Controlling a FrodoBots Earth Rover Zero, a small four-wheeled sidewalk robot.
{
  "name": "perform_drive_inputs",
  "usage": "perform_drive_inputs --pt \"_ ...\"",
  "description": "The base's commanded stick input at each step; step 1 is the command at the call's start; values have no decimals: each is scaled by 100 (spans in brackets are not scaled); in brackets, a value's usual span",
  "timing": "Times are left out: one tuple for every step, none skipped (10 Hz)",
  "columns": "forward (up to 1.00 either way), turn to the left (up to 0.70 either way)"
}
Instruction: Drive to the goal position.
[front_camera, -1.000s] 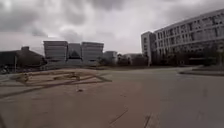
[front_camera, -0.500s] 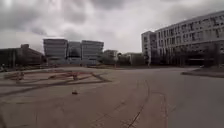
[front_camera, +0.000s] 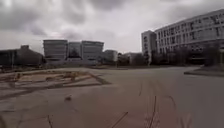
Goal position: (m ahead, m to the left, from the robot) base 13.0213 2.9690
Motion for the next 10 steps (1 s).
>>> perform_drive_inputs --pt "70 1" --pt "70 3" --pt "70 14" --pt "70 24" --pt "70 14" --pt "70 4" --pt "70 0" --pt "70 0" --pt "70 0" --pt "70 0"
